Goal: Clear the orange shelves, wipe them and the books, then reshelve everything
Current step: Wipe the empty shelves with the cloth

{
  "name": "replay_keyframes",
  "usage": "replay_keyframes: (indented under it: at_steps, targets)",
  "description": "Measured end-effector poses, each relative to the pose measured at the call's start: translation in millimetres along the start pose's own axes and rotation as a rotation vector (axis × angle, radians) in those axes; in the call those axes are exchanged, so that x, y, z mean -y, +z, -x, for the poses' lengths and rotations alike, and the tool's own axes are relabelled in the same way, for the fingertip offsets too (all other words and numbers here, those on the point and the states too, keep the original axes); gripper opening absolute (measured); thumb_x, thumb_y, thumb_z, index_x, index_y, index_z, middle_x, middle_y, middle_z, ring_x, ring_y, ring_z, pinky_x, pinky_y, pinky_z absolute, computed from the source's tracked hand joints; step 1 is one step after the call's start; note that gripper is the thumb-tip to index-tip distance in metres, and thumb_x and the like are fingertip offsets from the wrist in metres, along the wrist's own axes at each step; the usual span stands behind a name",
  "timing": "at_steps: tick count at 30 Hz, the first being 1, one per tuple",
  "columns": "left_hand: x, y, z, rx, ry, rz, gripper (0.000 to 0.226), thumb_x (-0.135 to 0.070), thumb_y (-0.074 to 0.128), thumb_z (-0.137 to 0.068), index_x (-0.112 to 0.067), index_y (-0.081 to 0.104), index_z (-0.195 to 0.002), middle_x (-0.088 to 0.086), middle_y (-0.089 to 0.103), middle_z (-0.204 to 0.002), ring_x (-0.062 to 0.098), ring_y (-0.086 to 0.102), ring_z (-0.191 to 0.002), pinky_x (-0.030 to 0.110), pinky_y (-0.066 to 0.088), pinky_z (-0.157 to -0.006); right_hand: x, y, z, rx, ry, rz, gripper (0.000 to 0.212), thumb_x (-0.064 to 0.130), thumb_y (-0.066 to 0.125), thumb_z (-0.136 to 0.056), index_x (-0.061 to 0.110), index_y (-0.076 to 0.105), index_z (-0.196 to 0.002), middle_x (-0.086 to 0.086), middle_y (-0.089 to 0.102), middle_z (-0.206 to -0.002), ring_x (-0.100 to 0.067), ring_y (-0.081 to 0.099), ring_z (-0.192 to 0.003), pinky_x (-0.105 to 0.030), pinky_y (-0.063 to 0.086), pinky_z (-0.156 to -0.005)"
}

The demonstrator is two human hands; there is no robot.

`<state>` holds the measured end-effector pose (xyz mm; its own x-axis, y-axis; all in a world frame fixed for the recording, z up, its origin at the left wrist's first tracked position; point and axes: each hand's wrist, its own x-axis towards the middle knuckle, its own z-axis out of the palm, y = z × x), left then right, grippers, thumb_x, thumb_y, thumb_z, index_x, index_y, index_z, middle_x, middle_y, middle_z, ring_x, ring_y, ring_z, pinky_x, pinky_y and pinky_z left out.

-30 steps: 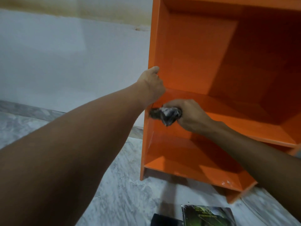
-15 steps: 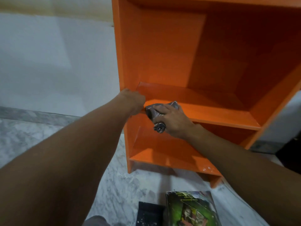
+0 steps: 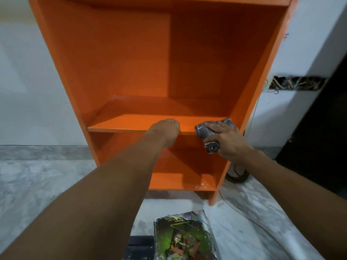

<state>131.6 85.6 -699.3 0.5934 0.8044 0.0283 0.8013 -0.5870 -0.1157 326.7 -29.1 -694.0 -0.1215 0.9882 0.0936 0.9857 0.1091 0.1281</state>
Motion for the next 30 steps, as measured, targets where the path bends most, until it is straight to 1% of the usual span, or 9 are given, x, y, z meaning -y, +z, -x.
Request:
replay_keyframes:
  at_steps: [5,7,9,11,14,17,21,26,30]
  targets:
    - [-36.6,-7.9,-20.3,0.004,0.042,-0.002,0.032,-0.014,0.053,-0.098,-0.007,0.050,-0.129,0.015,0.053,-0.129,0.036,0.052,-0.118,0.042,0.044,-0.087,-18.0,10.7,0.1,-0.054,-0.005,-0.026,0.045,0.014,0.069,-0.081,0.033,0.064,-0.123,0.005,0.025,-0.158,-0.029,0.028,-0.140,-0.050,0.033,-0.107]
    - [-38.4,-11.1,-23.5,0.008,0.054,-0.018,0.030,-0.018,0.055,-0.098,-0.008,0.053,-0.126,0.017,0.056,-0.125,0.036,0.054,-0.116,0.040,0.044,-0.083,-18.7,12.6,-3.0,-0.115,-0.032,-0.070,0.039,0.013,0.072,-0.076,0.028,0.067,-0.112,0.002,0.039,-0.150,-0.030,0.040,-0.131,-0.049,0.041,-0.098]
    - [-36.7,-15.4,-23.3,0.005,0.077,-0.033,0.028,-0.025,0.054,-0.098,-0.009,0.057,-0.121,0.017,0.060,-0.120,0.037,0.057,-0.113,0.038,0.044,-0.081,-20.1,10.4,-5.0,-0.166,-0.066,-0.171,0.036,0.001,0.068,-0.070,0.019,0.062,-0.099,-0.002,0.058,-0.120,-0.030,0.055,-0.107,-0.047,0.050,-0.078]
    - [-35.3,-19.5,-20.5,-0.008,0.087,-0.031,0.027,-0.027,0.051,-0.098,-0.010,0.060,-0.117,0.017,0.063,-0.117,0.037,0.059,-0.109,0.036,0.040,-0.074,-21.3,1.0,-10.9,-0.211,0.013,-0.328,0.041,-0.006,0.061,-0.070,0.018,0.052,-0.103,-0.007,0.061,-0.096,-0.032,0.059,-0.085,-0.047,0.051,-0.065]
    - [-37.7,-25.0,-16.7,-0.018,0.086,-0.022,0.027,-0.026,0.048,-0.100,-0.011,0.061,-0.118,0.018,0.063,-0.115,0.037,0.058,-0.106,0.034,0.032,-0.071,-26.5,-11.5,-28.3,-0.326,0.167,-0.390,0.055,-0.007,0.059,-0.078,0.022,0.053,-0.124,-0.013,0.065,-0.107,-0.034,0.061,-0.094,-0.049,0.053,-0.075]
    - [-40.7,-31.4,-14.1,-0.008,0.071,-0.029,0.025,-0.027,0.052,-0.099,-0.011,0.063,-0.115,0.014,0.064,-0.111,0.034,0.057,-0.105,0.033,0.033,-0.073,-20.8,-11.7,-46.7,-0.168,0.158,-0.292,0.063,-0.002,0.055,-0.084,0.028,0.049,-0.140,-0.014,0.058,-0.129,-0.035,0.055,-0.115,-0.046,0.049,-0.091]
    - [-40.9,-36.8,-13.1,0.013,0.054,0.042,0.014,-0.026,0.058,-0.097,-0.014,0.061,-0.102,0.002,0.053,-0.079,0.026,0.053,-0.086,0.031,0.035,-0.074,-12.2,-13.5,-58.7,-0.028,0.167,-0.182,0.063,0.013,0.049,-0.089,0.035,0.036,-0.146,-0.011,0.054,-0.131,-0.032,0.054,-0.112,-0.043,0.044,-0.092]
    - [-40.6,-37.2,-12.7,0.002,0.094,-0.073,0.029,-0.033,0.052,-0.098,-0.011,0.065,-0.113,0.012,0.067,-0.106,0.031,0.059,-0.103,0.032,0.035,-0.073,-13.8,-9.6,-27.2,-0.137,0.151,-0.107,0.062,0.008,0.050,-0.088,0.036,0.043,-0.143,-0.011,0.063,-0.122,-0.033,0.060,-0.101,-0.039,0.051,-0.082]
    - [-39.5,-31.8,-15.9,0.012,0.069,-0.084,0.032,-0.032,0.055,-0.096,-0.012,0.064,-0.119,0.015,0.065,-0.117,0.035,0.059,-0.111,0.035,0.043,-0.079,-5.8,-1.2,9.9,-0.230,0.129,-0.171,0.052,-0.001,0.056,-0.078,0.025,0.061,-0.123,-0.011,0.069,-0.106,-0.034,0.064,-0.088,-0.043,0.054,-0.072]
